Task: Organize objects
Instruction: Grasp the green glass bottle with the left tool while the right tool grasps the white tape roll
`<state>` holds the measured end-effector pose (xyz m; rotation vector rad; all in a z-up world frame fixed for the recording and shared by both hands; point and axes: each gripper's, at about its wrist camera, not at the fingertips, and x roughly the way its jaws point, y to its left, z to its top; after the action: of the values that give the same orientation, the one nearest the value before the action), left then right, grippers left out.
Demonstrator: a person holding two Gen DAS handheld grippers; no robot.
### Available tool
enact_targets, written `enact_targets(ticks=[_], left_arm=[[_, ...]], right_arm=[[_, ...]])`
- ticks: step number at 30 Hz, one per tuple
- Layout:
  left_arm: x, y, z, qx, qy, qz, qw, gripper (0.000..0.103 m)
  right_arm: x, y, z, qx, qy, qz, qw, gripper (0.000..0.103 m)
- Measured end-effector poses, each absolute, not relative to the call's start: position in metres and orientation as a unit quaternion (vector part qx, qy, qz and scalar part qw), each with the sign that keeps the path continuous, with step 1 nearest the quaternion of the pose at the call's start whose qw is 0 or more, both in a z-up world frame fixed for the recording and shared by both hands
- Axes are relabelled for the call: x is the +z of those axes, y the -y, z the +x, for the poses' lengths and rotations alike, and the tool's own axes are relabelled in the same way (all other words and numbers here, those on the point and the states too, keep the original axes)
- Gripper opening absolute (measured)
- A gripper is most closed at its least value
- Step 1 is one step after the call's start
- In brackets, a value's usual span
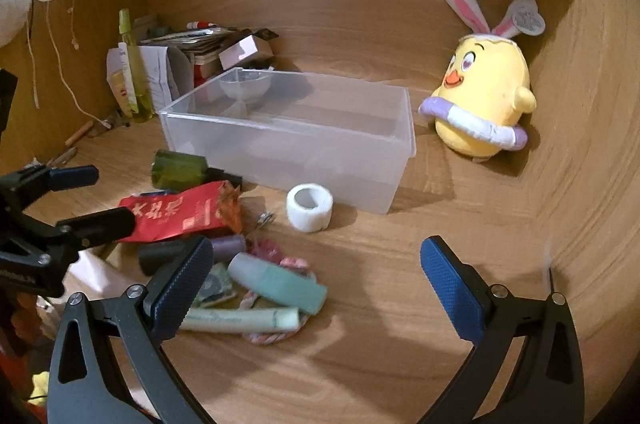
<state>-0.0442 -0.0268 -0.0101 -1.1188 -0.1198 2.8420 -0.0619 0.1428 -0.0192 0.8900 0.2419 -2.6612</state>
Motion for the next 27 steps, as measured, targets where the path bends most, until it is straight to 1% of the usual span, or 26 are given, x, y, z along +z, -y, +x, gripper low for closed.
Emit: enact_targets(ticks=[5, 11, 14, 15, 17, 18, 19, 20, 27], left_arm=[[-0.009, 0.039, -0.064, 0.918, 0.04, -0.391, 0.058, 0.103], [-0.01, 0.057, -0.088, 0.902, 0.066, -0.422, 0.055, 0.103], [-0.011, 0.053, -0.095, 0.903, 0.048, -0.424, 0.051, 0.103], [-0.012, 0.052, -0.097, 0.902, 0.043, -0.426, 0.052, 0.103], [-0.016, 0.049, -0.101, 0.9, 0.037, -0.43, 0.057, 0.097], [-0.018, 0.047, -0.104, 0.898, 0.032, -0.435, 0.059, 0.087], [-0.021, 0.046, -0.108, 0.894, 0.029, -0.443, 0.061, 0.079], [-0.024, 0.046, -0.111, 0.891, 0.03, -0.449, 0.064, 0.079], [-0.037, 0.048, -0.126, 0.878, 0.062, -0.467, 0.079, 0.079]], right_arm=[[-0.021, -0.138, -0.079, -0.929, -0.103, 0.317, 0.162, 0.103], [-0.023, -0.133, -0.101, -0.921, -0.108, 0.334, 0.17, 0.102], [-0.024, -0.132, -0.113, -0.917, -0.102, 0.341, 0.181, 0.102], [-0.025, -0.131, -0.118, -0.914, -0.099, 0.347, 0.187, 0.099], [-0.028, -0.129, -0.125, -0.908, -0.094, 0.359, 0.194, 0.091], [-0.03, -0.129, -0.131, -0.903, -0.09, 0.369, 0.199, 0.09], [-0.033, -0.129, -0.134, -0.9, -0.088, 0.375, 0.202, 0.087], [-0.035, -0.128, -0.138, -0.897, -0.087, 0.381, 0.204, 0.083], [-0.048, -0.123, -0.154, -0.882, -0.084, 0.411, 0.216, 0.069]])
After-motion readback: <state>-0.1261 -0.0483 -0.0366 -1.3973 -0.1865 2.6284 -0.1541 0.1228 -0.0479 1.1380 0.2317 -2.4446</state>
